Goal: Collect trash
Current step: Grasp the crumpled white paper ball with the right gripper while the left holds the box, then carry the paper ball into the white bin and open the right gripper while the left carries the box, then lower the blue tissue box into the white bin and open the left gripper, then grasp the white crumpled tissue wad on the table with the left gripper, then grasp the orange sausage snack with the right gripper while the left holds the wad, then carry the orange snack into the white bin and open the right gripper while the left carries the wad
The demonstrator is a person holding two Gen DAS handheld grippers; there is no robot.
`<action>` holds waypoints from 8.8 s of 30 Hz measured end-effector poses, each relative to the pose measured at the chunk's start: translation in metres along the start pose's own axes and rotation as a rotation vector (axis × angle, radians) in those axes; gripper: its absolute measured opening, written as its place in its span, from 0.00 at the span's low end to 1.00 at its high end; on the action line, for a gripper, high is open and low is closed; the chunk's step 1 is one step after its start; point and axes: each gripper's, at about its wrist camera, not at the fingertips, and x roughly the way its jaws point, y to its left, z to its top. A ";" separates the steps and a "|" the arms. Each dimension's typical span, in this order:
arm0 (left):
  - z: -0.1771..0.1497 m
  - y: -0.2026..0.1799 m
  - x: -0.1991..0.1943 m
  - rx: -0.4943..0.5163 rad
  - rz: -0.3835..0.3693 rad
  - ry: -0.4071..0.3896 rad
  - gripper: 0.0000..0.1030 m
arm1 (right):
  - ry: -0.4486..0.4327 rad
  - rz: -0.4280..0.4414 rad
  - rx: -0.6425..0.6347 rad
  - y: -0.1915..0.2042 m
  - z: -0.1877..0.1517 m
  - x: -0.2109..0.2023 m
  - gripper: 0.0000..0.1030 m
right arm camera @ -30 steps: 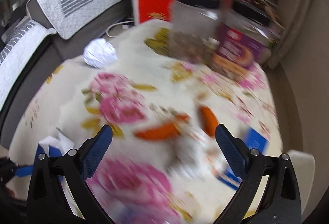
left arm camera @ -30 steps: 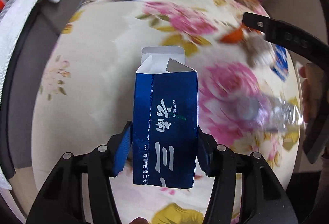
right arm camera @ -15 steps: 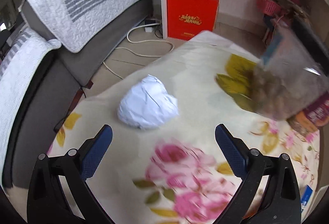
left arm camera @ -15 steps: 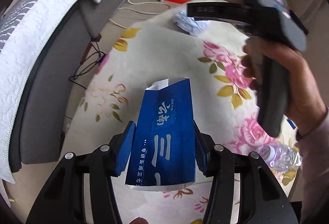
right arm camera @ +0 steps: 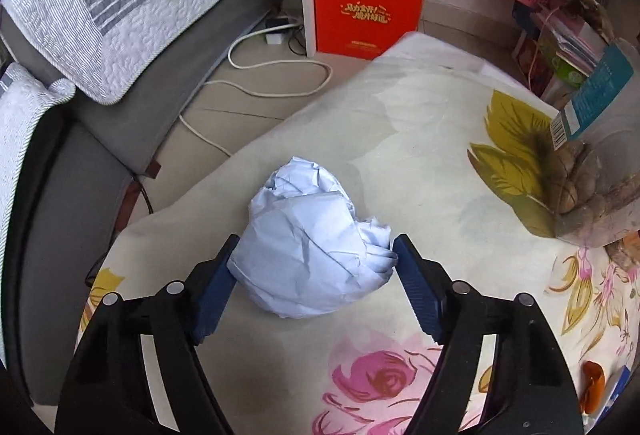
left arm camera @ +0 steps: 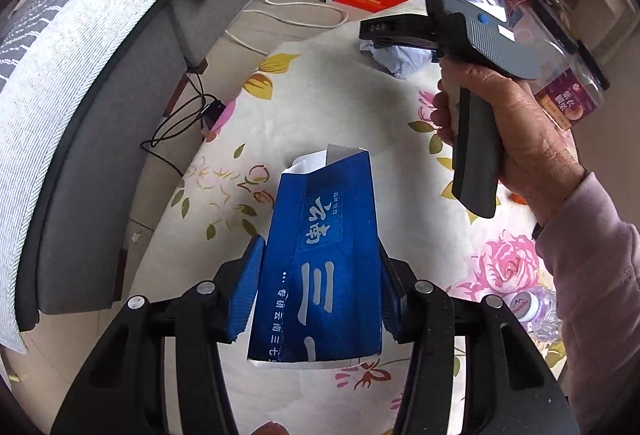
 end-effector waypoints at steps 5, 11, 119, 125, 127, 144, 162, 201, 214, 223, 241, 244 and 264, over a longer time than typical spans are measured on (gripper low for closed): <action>0.002 0.002 0.003 -0.012 0.001 -0.002 0.49 | -0.034 -0.016 -0.009 0.000 -0.002 -0.008 0.66; 0.002 0.003 -0.002 -0.026 0.016 -0.019 0.49 | -0.073 -0.019 -0.005 -0.006 -0.007 -0.029 0.66; -0.110 -0.378 -0.061 0.501 -0.101 -0.371 0.49 | -0.277 -0.360 0.572 -0.403 -0.288 -0.331 0.73; -0.130 -0.422 -0.054 0.534 -0.166 -0.336 0.49 | -0.309 -0.393 0.700 -0.442 -0.311 -0.357 0.83; -0.137 -0.438 -0.051 0.548 -0.188 -0.320 0.49 | -0.325 -0.394 0.731 -0.450 -0.318 -0.365 0.84; -0.179 -0.526 -0.026 0.607 -0.334 -0.182 0.68 | -0.432 -0.401 0.877 -0.493 -0.347 -0.408 0.88; -0.164 -0.476 -0.031 0.622 -0.176 -0.264 0.73 | -0.357 -0.439 0.718 -0.452 -0.321 -0.377 0.93; -0.019 -0.301 0.062 0.459 -0.120 -0.043 0.67 | -0.184 -0.293 0.466 -0.318 -0.201 -0.252 0.93; -0.001 -0.282 0.064 0.388 -0.158 -0.047 0.25 | -0.116 -0.289 0.462 -0.309 -0.188 -0.216 0.93; 0.012 -0.240 0.014 0.327 -0.179 -0.134 0.25 | -0.070 -0.250 0.366 -0.279 -0.173 -0.179 0.93; 0.047 -0.131 -0.057 0.118 -0.158 -0.290 0.25 | 0.157 -0.073 0.397 -0.160 -0.132 -0.078 0.67; 0.048 -0.123 -0.058 0.104 -0.160 -0.290 0.25 | 0.147 -0.135 0.367 -0.151 -0.133 -0.069 0.63; 0.035 -0.118 -0.066 0.113 -0.102 -0.325 0.25 | -0.063 -0.027 0.250 -0.142 -0.130 -0.154 0.13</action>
